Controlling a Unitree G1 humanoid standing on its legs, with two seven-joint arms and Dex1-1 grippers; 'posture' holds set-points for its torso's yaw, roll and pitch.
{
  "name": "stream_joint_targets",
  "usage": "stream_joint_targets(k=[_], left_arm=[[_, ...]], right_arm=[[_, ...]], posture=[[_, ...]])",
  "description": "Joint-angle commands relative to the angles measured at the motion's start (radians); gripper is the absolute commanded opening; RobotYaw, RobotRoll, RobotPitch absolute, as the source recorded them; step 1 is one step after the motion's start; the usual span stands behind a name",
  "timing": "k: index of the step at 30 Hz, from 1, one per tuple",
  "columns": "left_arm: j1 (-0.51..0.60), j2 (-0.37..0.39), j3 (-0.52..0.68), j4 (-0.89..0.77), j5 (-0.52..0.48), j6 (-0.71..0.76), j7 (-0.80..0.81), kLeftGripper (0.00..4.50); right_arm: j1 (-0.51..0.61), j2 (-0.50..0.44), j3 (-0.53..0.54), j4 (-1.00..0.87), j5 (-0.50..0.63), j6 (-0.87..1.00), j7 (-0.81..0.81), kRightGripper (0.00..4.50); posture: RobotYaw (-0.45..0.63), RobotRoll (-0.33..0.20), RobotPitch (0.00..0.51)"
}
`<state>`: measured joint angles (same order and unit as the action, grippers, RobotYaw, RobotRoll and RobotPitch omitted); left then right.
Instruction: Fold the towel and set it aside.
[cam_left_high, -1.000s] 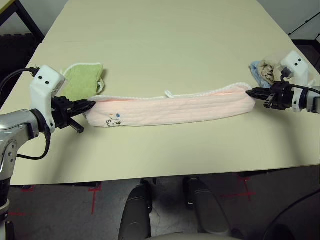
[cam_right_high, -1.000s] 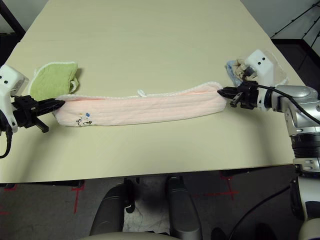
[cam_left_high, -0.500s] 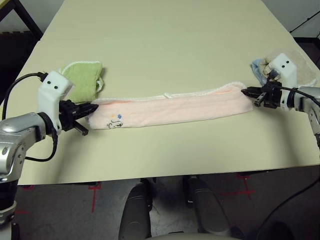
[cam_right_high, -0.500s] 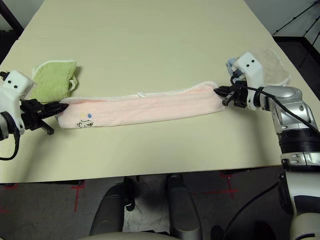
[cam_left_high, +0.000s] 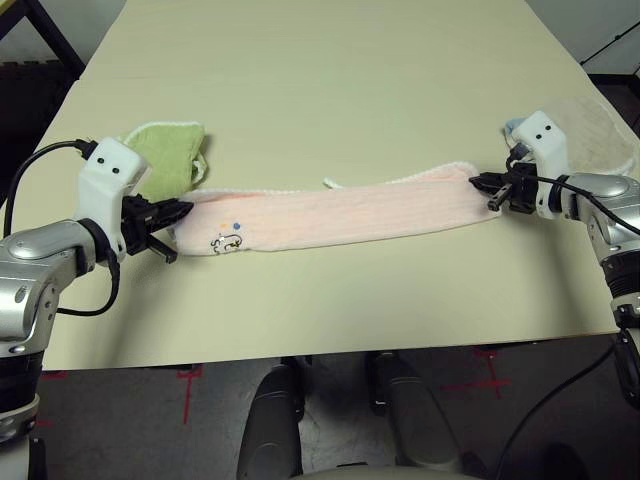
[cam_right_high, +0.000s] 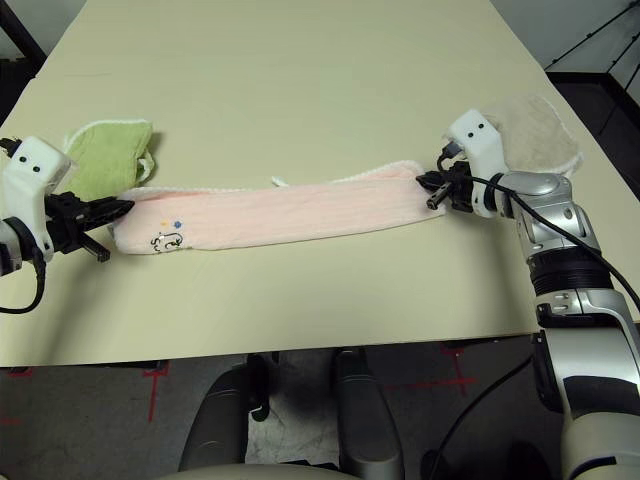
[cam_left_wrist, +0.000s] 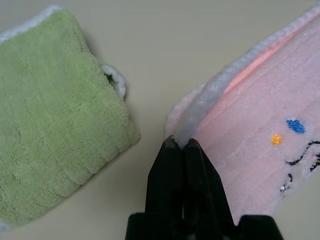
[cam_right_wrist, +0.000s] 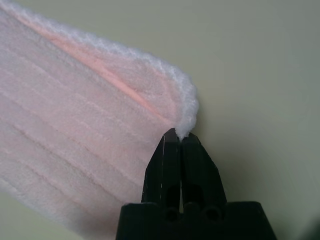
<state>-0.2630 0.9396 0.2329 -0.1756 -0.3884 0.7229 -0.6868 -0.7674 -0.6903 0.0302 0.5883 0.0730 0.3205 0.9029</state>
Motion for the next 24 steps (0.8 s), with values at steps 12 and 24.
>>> stream_joint_targets(k=[12,24], left_arm=[[0.045,0.008,0.09,-0.059,-0.036,0.093,0.0,4.48],[-0.143,-0.155,0.124,-0.061,-0.097,0.114,0.132,4.48]], right_arm=[[0.033,-0.025,-0.079,-0.055,0.055,-0.007,0.008,4.5],[0.017,0.151,-0.07,-0.207,0.124,0.064,-0.076,4.5]], posture=[[-0.13,0.0,0.243],[-0.11,0.0,0.228]])
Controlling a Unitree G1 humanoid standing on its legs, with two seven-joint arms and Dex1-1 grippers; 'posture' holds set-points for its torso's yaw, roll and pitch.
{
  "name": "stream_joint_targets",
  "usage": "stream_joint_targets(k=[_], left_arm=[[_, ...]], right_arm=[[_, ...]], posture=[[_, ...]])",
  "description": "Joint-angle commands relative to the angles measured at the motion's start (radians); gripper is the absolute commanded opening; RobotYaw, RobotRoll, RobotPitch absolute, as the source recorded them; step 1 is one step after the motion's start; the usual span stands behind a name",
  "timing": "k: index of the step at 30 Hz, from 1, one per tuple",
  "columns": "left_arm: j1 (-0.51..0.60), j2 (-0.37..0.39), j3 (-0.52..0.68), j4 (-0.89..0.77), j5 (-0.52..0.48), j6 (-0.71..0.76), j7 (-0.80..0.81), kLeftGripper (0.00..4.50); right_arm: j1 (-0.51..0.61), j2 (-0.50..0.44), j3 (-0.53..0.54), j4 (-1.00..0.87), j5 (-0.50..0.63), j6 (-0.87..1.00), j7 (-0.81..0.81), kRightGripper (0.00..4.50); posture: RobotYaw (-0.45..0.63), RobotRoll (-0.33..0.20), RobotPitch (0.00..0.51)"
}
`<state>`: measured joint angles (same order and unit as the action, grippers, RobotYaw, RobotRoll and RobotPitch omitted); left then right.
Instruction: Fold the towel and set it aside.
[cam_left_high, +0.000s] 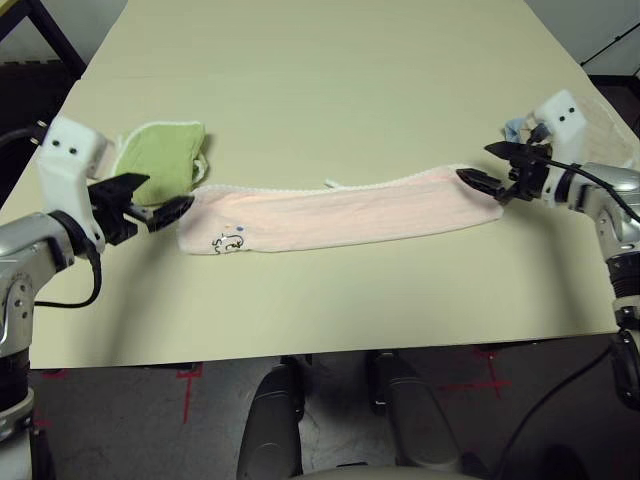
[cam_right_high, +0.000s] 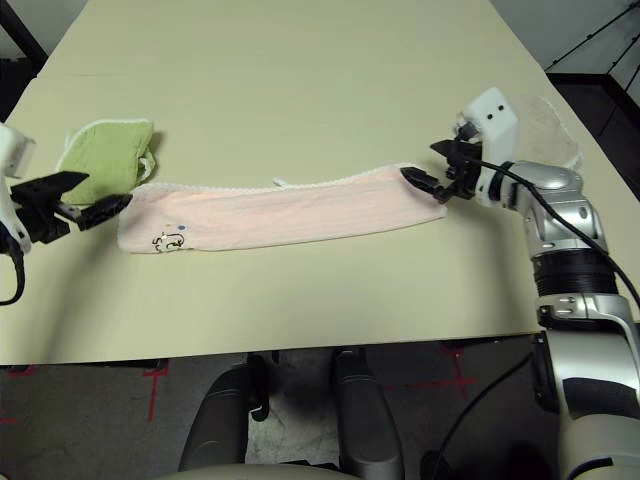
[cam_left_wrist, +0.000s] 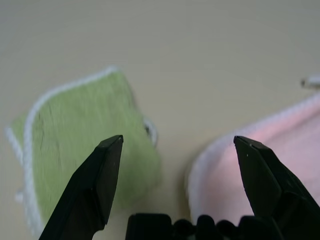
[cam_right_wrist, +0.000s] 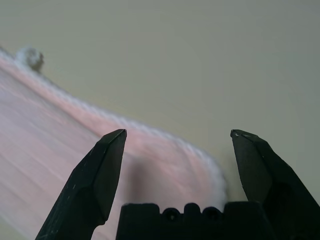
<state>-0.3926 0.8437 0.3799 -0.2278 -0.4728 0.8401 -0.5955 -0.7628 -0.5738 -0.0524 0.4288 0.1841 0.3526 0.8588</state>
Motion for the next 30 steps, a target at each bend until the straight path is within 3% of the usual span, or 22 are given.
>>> stream_joint_targets(k=[1,5,10,20,30], left_arm=[[-0.019,-0.083,-0.03,-0.014,-0.016,-0.001,0.051,4.48],[-0.02,-0.172,-0.064,-0.043,-0.031,0.015,0.085,4.48],[0.007,-0.205,-0.094,-0.04,-0.016,-0.001,0.099,4.48],[0.134,-0.222,-0.126,0.015,0.047,-0.074,0.107,4.48],[0.17,-0.201,-0.153,0.074,0.134,-0.167,0.109,4.48]], right_arm=[[0.019,0.051,0.016,-0.062,0.013,0.041,-0.041,4.5],[0.057,0.08,0.027,-0.102,0.001,0.071,-0.062,4.5],[0.086,0.064,0.044,-0.103,-0.02,0.072,-0.073,4.5],[0.123,0.025,0.061,-0.04,-0.071,0.054,-0.095,4.5],[0.135,0.016,0.087,-0.013,-0.105,0.066,-0.099,4.5]], posture=[[-0.11,0.0,0.226],[-0.12,0.0,0.225],[-0.12,0.0,0.227],[-0.14,0.0,0.237],[-0.14,0.0,0.238]])
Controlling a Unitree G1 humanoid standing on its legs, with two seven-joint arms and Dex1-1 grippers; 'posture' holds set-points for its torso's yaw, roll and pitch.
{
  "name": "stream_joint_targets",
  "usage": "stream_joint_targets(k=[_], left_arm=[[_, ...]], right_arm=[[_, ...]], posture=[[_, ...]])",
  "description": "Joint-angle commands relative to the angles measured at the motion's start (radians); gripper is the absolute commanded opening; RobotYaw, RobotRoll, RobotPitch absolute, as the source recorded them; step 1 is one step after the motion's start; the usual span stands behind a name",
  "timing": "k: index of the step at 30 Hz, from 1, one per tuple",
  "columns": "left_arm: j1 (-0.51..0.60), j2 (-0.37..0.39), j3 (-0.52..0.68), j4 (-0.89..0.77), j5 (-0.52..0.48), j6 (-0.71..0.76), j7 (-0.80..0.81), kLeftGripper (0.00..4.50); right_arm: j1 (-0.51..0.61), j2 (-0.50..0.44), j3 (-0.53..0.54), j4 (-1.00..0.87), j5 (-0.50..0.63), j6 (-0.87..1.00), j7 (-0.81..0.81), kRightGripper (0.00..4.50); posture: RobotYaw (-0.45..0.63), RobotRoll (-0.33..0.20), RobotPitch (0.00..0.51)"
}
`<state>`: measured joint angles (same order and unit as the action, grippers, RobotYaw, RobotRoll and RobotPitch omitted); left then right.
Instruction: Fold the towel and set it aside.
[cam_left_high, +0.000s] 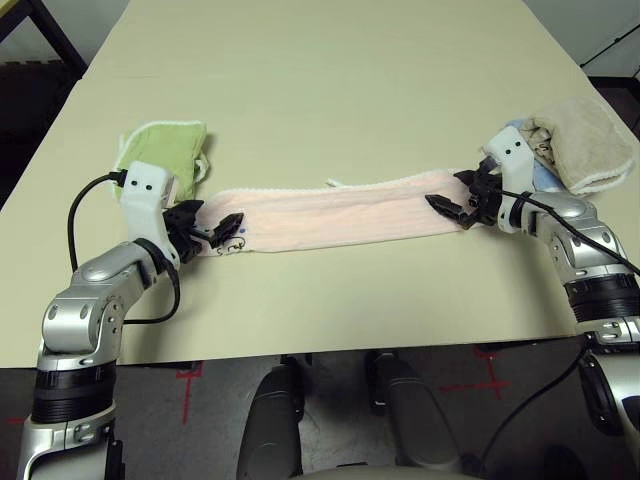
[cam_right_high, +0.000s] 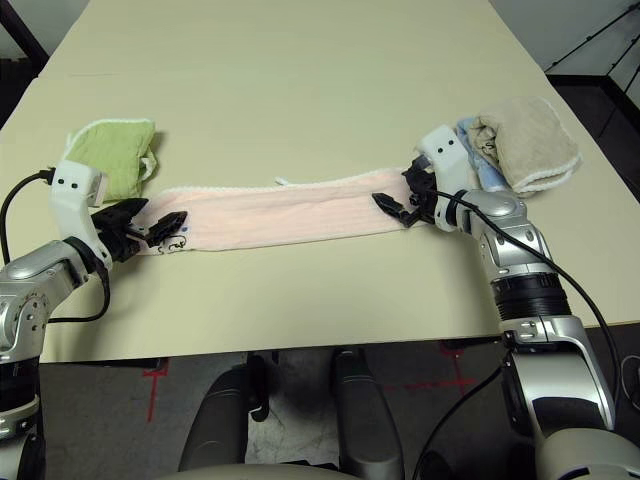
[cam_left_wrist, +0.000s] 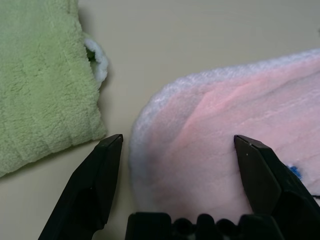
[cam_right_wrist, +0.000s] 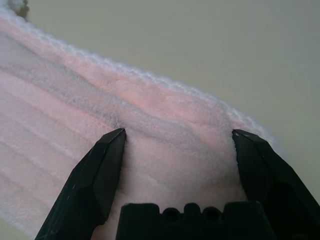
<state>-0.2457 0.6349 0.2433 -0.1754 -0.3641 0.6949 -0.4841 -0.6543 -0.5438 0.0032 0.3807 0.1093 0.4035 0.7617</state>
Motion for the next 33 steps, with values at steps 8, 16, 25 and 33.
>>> stream_joint_targets(k=[8,16,25,33], left_arm=[[-0.003,0.01,0.019,0.028,0.035,-0.065,0.006,4.48],[-0.111,0.003,0.12,-0.018,-0.055,-0.017,0.04,4.48],[-0.037,-0.047,0.07,-0.143,-0.096,0.056,0.054,4.48],[0.024,-0.068,0.026,-0.135,-0.069,0.023,0.051,4.48]], right_arm=[[-0.004,-0.002,0.007,0.046,-0.008,-0.016,-0.014,4.5],[-0.067,0.011,-0.051,0.026,0.073,-0.05,0.008,4.5],[0.031,0.034,-0.006,-0.129,0.115,0.009,0.066,4.5],[0.059,0.044,0.016,-0.112,0.082,0.006,0.049,4.5]], posture=[[-0.13,0.0,0.232],[-0.12,0.0,0.22],[-0.11,0.0,0.209],[-0.11,0.0,0.212]])
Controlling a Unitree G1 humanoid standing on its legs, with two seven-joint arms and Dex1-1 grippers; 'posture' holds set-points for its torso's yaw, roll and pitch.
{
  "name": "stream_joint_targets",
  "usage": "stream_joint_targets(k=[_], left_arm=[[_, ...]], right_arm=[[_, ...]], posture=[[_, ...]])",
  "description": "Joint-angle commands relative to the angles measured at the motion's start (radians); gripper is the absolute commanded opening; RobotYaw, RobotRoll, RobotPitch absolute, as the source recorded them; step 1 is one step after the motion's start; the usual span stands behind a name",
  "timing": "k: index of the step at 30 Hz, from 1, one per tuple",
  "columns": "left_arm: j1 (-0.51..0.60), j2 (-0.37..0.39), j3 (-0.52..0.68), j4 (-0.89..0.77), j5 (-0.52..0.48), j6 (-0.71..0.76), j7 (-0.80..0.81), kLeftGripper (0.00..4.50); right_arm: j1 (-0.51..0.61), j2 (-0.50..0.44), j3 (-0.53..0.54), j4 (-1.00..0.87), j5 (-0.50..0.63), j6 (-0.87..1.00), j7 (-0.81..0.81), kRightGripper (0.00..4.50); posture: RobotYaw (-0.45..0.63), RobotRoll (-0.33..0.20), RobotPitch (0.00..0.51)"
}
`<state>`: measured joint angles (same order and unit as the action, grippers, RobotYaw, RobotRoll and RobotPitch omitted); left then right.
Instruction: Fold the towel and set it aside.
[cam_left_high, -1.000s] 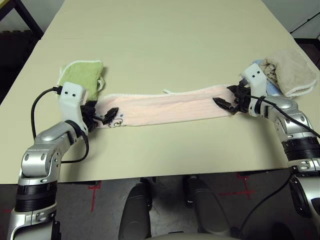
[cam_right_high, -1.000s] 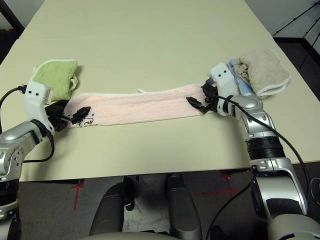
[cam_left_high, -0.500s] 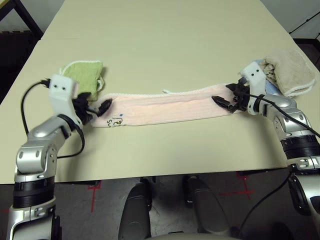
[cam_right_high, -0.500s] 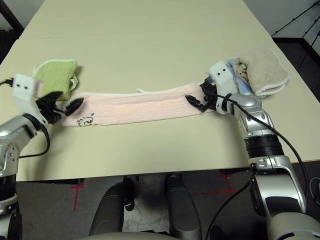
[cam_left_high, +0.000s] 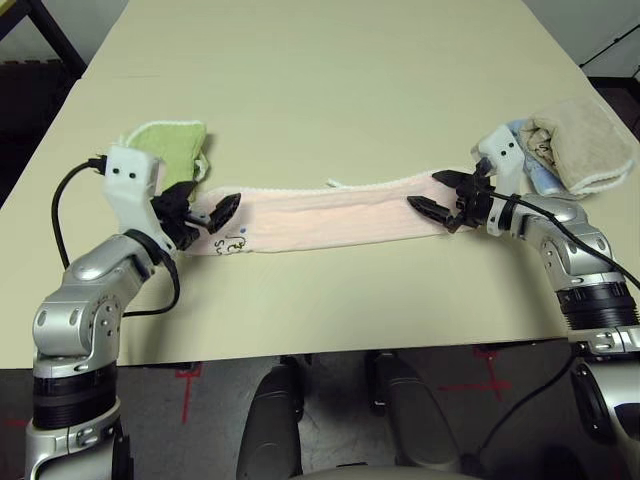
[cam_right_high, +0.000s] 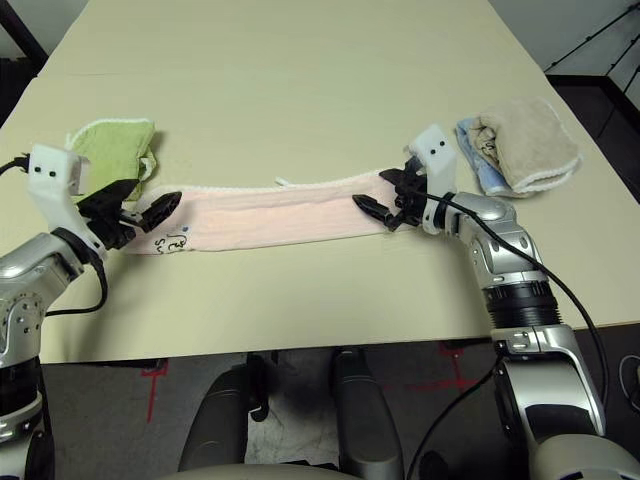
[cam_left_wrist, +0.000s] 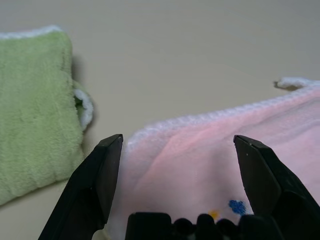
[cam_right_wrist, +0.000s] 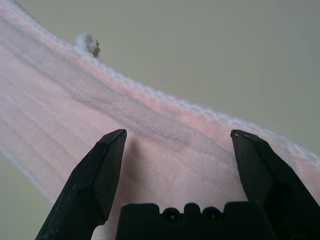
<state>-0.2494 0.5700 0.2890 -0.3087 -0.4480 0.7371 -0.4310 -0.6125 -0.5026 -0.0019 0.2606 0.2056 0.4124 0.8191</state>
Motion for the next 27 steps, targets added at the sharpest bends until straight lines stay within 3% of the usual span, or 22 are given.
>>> stream_joint_targets(k=[1,14,19,27], left_arm=[[0.029,-0.005,-0.021,0.004,0.017,-0.025,-0.003,4.48],[-0.024,-0.001,0.063,-0.012,-0.065,-0.091,-0.036,4.48],[0.016,-0.021,0.088,-0.019,-0.064,-0.244,-0.091,4.48],[0.106,-0.009,0.081,-0.038,-0.107,-0.326,-0.205,4.48]], right_arm=[[0.017,0.005,0.024,0.016,-0.02,-0.011,-0.009,4.5],[-0.022,0.004,-0.046,0.006,0.086,-0.016,0.046,4.5],[0.018,-0.032,-0.079,-0.011,0.127,-0.094,0.13,4.5],[0.057,-0.097,-0.141,0.029,0.152,-0.173,0.181,4.5]], posture=[[-0.11,0.0,0.212],[-0.11,0.0,0.202],[-0.11,0.0,0.198],[-0.12,0.0,0.203]])
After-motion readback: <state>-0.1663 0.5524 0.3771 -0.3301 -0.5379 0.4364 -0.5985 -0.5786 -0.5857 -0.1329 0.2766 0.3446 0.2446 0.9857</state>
